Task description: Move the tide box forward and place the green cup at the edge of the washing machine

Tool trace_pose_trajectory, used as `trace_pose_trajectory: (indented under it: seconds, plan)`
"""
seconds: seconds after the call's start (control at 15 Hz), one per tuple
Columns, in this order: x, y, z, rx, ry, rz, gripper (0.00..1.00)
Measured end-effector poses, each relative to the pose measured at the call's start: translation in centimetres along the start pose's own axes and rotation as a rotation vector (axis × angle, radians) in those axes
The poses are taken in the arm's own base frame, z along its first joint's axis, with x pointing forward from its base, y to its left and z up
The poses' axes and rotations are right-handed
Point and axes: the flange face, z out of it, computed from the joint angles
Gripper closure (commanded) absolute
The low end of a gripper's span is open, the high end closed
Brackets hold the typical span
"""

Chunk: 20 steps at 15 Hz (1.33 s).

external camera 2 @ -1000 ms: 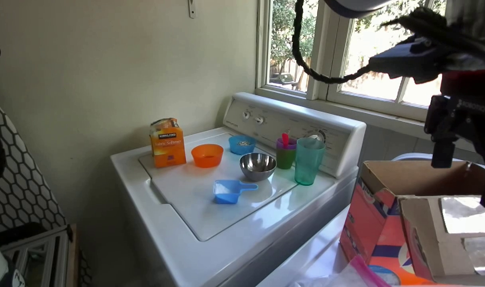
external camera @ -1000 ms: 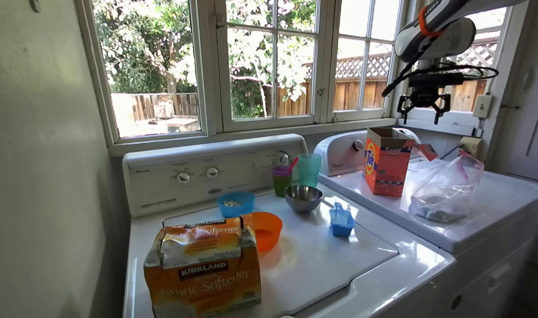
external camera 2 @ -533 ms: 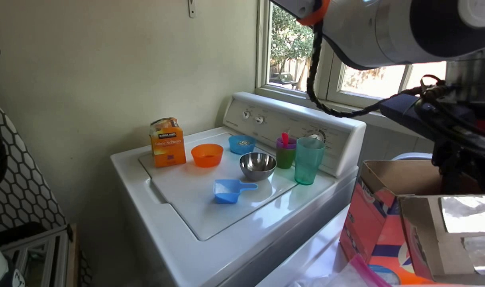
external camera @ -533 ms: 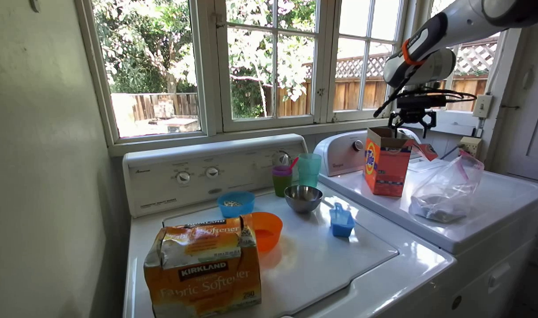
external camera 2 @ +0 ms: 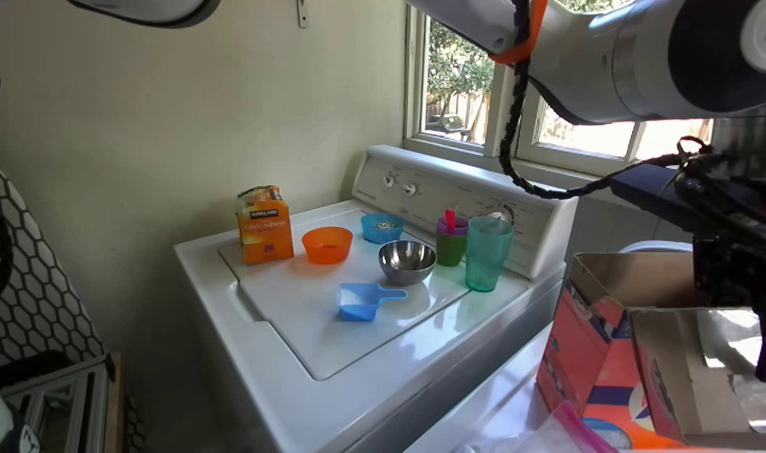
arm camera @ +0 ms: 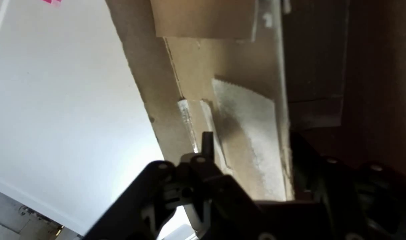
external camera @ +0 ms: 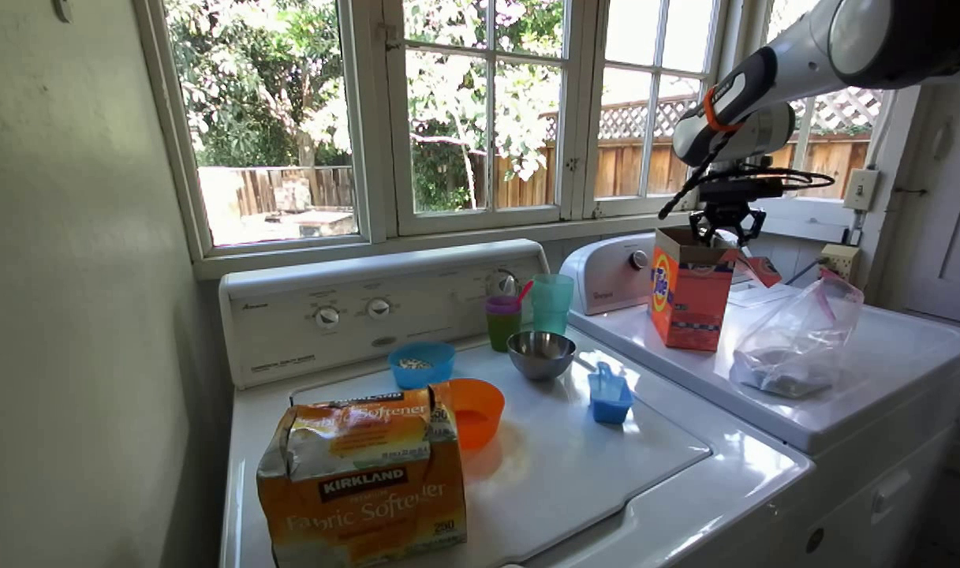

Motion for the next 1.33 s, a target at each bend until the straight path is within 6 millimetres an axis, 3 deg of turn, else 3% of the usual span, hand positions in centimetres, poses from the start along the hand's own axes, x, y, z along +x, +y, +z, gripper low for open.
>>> trace_pose_trajectory:
  seconds: [0.2,0.27,0.73,1.33]
  plan:
    - [0.3,-0.2,-0.1,-0.007,-0.013,-0.001,0.96]
    - [0.3,-0.2,-0.1,-0.009,-0.015,-0.002,0.99]
    - [0.4,-0.3,-1.0,0.020,-0.083,0.034,0.99]
    - [2.0,-0.9,-4.1,0.261,-0.082,0.358,0.99]
